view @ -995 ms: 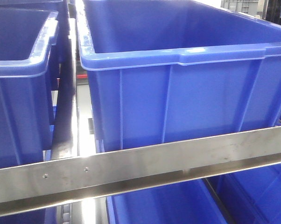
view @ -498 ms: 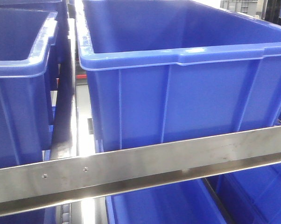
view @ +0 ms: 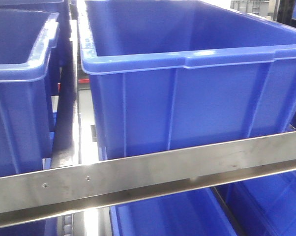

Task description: Place green plate on second shelf with right arm

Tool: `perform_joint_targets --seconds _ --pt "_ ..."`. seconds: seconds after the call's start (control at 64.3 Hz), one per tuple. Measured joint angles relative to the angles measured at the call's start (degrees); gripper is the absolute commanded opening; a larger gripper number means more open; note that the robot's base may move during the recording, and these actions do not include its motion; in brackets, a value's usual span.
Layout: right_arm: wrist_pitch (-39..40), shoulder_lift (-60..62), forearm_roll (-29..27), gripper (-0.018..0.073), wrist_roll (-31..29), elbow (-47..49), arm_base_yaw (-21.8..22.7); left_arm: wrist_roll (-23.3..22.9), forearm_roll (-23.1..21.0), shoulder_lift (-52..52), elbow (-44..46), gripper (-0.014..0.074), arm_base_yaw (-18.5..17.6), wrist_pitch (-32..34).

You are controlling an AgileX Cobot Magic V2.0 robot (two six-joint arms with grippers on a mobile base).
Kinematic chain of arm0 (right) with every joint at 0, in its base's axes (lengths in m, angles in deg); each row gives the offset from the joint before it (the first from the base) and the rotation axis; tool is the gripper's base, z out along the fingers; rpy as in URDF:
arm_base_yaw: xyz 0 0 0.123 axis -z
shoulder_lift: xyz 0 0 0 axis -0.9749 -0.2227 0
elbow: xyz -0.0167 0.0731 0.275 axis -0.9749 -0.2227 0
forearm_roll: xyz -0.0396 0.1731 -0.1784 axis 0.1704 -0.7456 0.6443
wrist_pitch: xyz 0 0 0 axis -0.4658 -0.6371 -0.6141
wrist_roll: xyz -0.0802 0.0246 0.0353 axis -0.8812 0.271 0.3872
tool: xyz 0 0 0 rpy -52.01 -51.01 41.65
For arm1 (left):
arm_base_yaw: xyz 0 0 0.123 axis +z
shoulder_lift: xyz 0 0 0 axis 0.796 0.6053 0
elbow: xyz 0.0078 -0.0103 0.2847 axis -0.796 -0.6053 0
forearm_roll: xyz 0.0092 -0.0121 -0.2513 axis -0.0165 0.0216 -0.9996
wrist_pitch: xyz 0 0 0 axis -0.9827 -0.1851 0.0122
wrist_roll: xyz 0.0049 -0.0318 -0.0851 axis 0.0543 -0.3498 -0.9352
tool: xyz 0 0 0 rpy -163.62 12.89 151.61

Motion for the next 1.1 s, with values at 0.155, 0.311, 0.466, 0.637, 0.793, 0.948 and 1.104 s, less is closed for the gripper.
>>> perform_joint_targets --seconds 0.155,0.311,0.466,0.637,0.793,0.948,1.104 --pt "1.27 9.33 -0.80 0.0048 0.00 -9.45 2.64 0.00 0.00 0.00 0.00 0.0130 0.00 0.00" --pt "-0.51 10.10 -1.51 0.0048 0.10 -13.49 1.67 0.00 0.00 0.00 0.00 0.0130 0.00 0.10" --pt "-0.80 10.10 -1.71 0.0048 0.10 -13.49 1.45 0.00 0.00 0.00 0.00 0.0130 0.00 0.10" --pt "-0.89 10.10 -1.71 0.0048 0.10 -13.49 1.45 0.00 0.00 0.00 0.00 0.0130 0.00 0.10" --pt "-0.89 10.10 -1.45 0.0048 0.10 -13.49 1.45 0.00 0.00 0.00 0.00 0.0130 0.00 0.10" --pt "-0.89 10.10 -1.11 0.0048 -3.37 -13.49 1.45 0.00 0.00 0.00 0.00 0.0130 0.00 0.10" --pt "-0.79 10.10 -1.08 0.0048 -5.39 -13.49 1.45 0.00 0.00 0.00 0.00 0.0130 0.00 0.10"
